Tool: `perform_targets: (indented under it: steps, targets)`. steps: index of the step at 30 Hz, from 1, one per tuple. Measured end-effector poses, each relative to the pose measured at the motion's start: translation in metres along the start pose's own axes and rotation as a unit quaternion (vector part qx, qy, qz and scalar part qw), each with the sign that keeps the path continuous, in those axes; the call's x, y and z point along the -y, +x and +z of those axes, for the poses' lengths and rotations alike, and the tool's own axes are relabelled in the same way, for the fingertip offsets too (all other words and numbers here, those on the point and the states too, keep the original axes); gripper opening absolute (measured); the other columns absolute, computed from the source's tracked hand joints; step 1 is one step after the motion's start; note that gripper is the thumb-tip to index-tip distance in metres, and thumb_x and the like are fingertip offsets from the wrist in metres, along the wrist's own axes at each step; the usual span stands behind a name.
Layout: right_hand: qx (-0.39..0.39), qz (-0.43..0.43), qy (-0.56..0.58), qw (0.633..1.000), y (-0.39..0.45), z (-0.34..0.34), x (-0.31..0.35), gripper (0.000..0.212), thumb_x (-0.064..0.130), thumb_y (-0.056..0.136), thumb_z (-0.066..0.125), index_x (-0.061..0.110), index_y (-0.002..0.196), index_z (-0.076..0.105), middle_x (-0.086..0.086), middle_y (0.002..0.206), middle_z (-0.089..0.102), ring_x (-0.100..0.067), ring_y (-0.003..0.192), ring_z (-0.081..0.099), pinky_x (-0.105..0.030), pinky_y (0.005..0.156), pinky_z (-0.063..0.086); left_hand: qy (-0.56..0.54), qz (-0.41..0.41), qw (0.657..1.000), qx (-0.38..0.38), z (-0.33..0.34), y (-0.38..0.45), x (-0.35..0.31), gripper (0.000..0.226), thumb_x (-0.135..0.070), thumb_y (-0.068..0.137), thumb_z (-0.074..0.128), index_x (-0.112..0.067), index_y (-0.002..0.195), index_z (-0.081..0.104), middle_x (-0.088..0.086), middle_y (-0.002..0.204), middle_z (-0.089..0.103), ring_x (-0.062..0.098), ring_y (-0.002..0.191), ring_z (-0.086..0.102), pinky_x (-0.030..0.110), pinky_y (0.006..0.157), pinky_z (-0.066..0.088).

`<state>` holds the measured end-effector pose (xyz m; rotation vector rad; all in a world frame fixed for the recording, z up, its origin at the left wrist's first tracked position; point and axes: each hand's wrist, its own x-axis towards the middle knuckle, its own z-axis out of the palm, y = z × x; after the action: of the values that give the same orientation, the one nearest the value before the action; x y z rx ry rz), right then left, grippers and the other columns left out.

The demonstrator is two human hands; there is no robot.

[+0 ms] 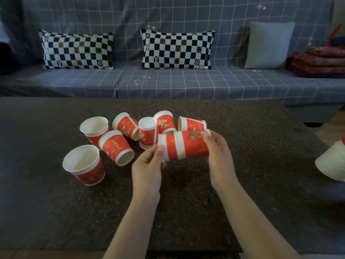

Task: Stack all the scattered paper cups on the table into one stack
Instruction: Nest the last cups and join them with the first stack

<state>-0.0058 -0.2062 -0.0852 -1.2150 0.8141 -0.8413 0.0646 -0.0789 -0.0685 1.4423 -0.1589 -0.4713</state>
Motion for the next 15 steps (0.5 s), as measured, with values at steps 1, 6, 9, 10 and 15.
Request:
perform_targets:
  steps: [1,6,9,10,15]
  targets:
    - [0.026,0.013,-0.014,0.999,-0.003,0.002,-0.004,0.043,0.045,0.082,0.061,0.028,0.12,0.053,-0.001,0.116,0.061,-0.012,0.1,0.061,-0.033,0.087,0.05,-0.004,-0.015,1.0,0.024,0.003,0.0,0.002,0.018,-0.029,0.086,0.061,-0.023,0.101,0.068,-0.003,0.1,0.07,0.012,0.093,0.063,0.027,0.077,0.049]
    - [0.067,0.076,0.045,0.994,-0.006,0.006,-0.007,0.041,0.032,0.083,0.064,0.022,0.121,0.05,-0.002,0.113,0.061,-0.018,0.099,0.064,-0.038,0.084,0.055,0.087,-0.012,0.993,0.079,0.005,0.01,-0.005,0.018,-0.039,0.089,0.055,-0.026,0.091,0.067,-0.004,0.09,0.069,0.013,0.085,0.063,0.027,0.075,0.05]
    - [0.004,0.054,0.088,0.995,0.0,0.001,-0.003,0.043,0.03,0.083,0.064,0.021,0.121,0.048,-0.002,0.111,0.059,-0.018,0.099,0.062,-0.038,0.084,0.055,0.256,0.165,0.952,-0.034,0.007,0.036,-0.009,0.025,-0.041,0.089,0.054,-0.023,0.102,0.065,-0.007,0.097,0.064,0.015,0.098,0.058,0.026,0.079,0.046]
    - [-0.01,0.047,0.092,0.995,0.002,-0.001,-0.002,0.041,0.03,0.083,0.063,0.022,0.12,0.046,0.0,0.11,0.058,-0.017,0.1,0.061,-0.038,0.084,0.054,0.31,0.191,0.927,-0.083,0.008,0.049,-0.012,0.034,-0.041,0.088,0.055,-0.022,0.116,0.059,-0.002,0.114,0.06,0.02,0.113,0.052,0.034,0.093,0.044]
    - [-0.04,0.024,0.051,0.998,0.004,-0.007,-0.004,0.048,0.035,0.082,0.063,0.029,0.125,0.042,0.009,0.108,0.054,-0.015,0.101,0.058,-0.035,0.085,0.053,0.482,0.159,0.857,-0.082,0.018,0.107,-0.018,0.072,-0.043,0.085,0.057,-0.019,0.144,0.024,0.009,0.151,0.03,0.03,0.14,0.02,0.051,0.112,0.012]
